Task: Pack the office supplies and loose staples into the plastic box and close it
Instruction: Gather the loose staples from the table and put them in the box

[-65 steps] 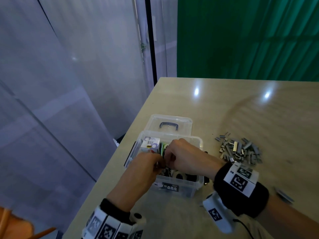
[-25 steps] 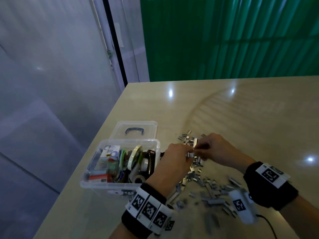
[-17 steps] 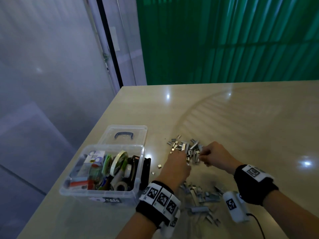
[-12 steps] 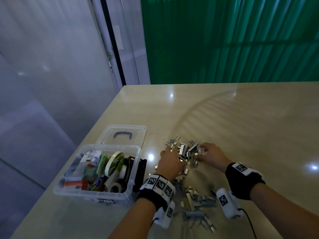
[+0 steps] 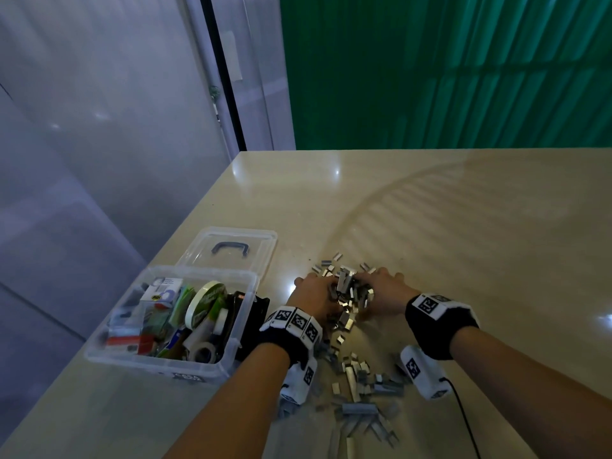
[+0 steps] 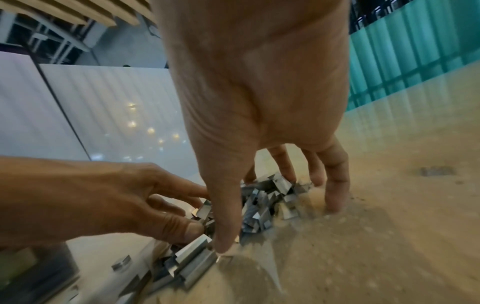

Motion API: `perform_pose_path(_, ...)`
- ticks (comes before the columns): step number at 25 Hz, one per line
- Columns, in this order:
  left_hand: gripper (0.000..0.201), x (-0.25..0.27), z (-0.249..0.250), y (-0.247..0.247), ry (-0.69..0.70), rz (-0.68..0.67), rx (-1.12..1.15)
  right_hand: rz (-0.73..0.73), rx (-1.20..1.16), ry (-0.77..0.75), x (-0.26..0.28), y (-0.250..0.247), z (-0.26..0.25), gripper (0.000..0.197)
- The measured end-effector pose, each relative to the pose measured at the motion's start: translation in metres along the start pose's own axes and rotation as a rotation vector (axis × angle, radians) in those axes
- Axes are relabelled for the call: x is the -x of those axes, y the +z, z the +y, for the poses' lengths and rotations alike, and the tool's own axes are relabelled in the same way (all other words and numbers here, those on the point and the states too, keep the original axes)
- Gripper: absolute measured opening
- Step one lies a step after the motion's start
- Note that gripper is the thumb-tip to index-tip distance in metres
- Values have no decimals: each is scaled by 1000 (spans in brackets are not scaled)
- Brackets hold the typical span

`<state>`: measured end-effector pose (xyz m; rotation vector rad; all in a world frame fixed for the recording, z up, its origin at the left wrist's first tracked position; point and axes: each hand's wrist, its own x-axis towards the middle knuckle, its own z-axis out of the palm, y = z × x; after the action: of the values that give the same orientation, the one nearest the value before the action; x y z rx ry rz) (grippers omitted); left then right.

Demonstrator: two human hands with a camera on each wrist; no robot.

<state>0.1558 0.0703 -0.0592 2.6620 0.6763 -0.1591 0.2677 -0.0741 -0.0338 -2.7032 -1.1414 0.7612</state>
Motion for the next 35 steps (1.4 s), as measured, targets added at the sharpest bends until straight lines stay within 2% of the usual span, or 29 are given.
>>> perform_pose_path(3,48,0,-1,0,-19,0,-8,40,34,-40,8,4,-2,66)
perform_pose_path(7,26,13,3,4,-28,26,-55,88,64,-78,19,15,-2,52)
perform_pose_path(14,23,44,9,16,-55,51,-16,62,37,-206,41,23,-6,28)
perform_pose_path(20,22,65,18,16,-8,47,-40,-16,-27,-223,59,18,0,23)
perform_pose_path(26,12,78,24,6,-3,138,32,30,-186,-246,75,8,9,27)
perform_pose_path(30,10,86,27,-5,26,175,89,44,-314,-248,79,1,13,21)
perform_pose_path(35,7,104,27,-25,88,200,120,22,-314,-283,85,-10,5,12)
